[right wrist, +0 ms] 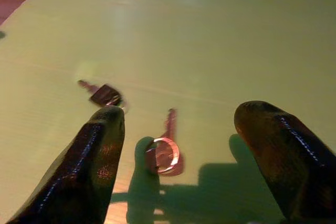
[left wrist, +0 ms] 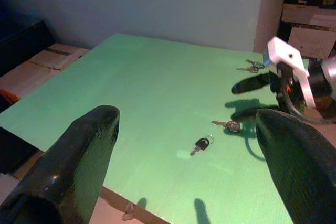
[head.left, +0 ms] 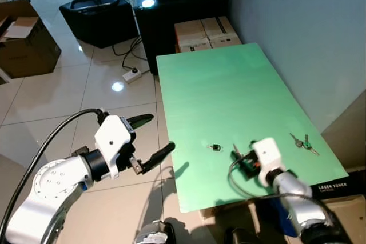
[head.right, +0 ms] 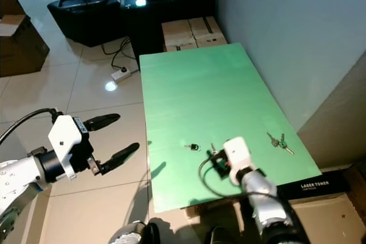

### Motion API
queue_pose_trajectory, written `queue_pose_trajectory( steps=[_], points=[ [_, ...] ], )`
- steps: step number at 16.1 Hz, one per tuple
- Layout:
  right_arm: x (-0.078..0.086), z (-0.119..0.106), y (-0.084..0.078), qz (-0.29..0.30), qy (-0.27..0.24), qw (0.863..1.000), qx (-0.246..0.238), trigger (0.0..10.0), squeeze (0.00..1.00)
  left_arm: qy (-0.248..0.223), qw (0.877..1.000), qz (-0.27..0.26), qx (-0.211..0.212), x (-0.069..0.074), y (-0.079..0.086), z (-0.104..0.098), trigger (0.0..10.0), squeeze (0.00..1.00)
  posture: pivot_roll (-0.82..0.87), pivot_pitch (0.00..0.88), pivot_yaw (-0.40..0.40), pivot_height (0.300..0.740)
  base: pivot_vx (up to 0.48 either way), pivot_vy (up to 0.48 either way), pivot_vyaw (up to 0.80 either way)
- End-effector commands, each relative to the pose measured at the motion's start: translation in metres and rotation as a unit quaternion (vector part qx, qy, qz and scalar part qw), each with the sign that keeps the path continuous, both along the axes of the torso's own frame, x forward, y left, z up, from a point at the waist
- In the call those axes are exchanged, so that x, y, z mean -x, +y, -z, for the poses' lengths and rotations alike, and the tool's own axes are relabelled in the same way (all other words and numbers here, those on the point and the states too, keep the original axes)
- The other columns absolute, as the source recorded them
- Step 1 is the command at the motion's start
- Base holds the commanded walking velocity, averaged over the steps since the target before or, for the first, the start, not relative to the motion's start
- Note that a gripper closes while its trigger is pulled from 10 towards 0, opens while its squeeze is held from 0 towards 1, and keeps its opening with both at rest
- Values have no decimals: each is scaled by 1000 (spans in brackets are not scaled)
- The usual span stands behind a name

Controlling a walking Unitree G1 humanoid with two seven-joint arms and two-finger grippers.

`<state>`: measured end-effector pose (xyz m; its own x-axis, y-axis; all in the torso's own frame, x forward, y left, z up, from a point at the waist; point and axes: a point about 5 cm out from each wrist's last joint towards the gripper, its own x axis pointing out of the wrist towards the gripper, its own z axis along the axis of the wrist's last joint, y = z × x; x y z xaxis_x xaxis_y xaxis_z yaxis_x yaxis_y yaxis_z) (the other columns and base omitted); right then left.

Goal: Hang keys on a hook

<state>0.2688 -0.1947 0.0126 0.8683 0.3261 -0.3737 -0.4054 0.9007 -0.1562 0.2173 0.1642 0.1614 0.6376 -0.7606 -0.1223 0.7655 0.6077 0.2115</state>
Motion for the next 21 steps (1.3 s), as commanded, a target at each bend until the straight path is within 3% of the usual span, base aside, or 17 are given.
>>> queue_pose_trajectory(
  steps=[1, 3, 4, 5, 10, 14, 15, 16, 19, 21],
  points=[
    [-2, 0, -2, -9, 9, 1000, -19, 10000, 1000, -7, 1000, 4, -6, 1, 3, -6, 10000, 0, 146, 131, 130, 740, 0, 0, 0],
    [-7, 0, -4, -37, 35, 998, -29, 10000, 1000, -8, 1000, 4, -11, 1, 5, -8, 10000, 0, 160, 142, 137, 740, 0, 0, 0],
    [-9, 1, -6, -45, 46, 998, -29, 10000, 902, -9, 1000, 3, -14, 2, 6, -9, 10000, 0, 171, 147, 135, 740, 0, 0, 0],
    [-10, 2, -6, -51, 52, 997, -26, 10000, 0, -9, 1000, 2, -16, 3, 8, -10, 10000, 0, 177, 145, 140, 740, 0, 0, 0],
    [-17, 3, -5, -61, 71, 996, -10, 10000, 0, -8, 1000, 1, -23, 4, 10, -13, 10000, 0, 196, 161, 146, 740, 0, 0, 0],
    [-9, 13, 7, -102, 92, 991, -3, 10000, 0, -2, 1000, 2, -20, 6, 9, -13, 10000, 0, 199, 166, 137, 740, 0, 0, 0],
    [-8, 14, 8, -102, 94, 990, -3, 5843, 0, 4, 1000, 8, -19, 8, 9, -13, 10000, 0, 199, 166, 137, 740, 0, 0, 0],
    [-7, 15, 9, -103, 96, 990, -4, 3255, 0, 14, 1000, 20, -18, 11, 7, -11, 10000, 0, 197, 163, 140, 740, 0, 0, 0],
    [-5, 17, 8, -106, 103, 989, 0, 0, 0, 24, 999, 31, -15, 13, 4, -10, 10000, 0, 189, 156, 137, 740, 0, 0, 0],
    [-3, 19, 5, -104, 110, 988, 11, 0, 0, 27, 999, 31, -17, 14, 5, -8, 10000, 0, 184, 148, 135, 740, 0, 0, 0]
  ],
)
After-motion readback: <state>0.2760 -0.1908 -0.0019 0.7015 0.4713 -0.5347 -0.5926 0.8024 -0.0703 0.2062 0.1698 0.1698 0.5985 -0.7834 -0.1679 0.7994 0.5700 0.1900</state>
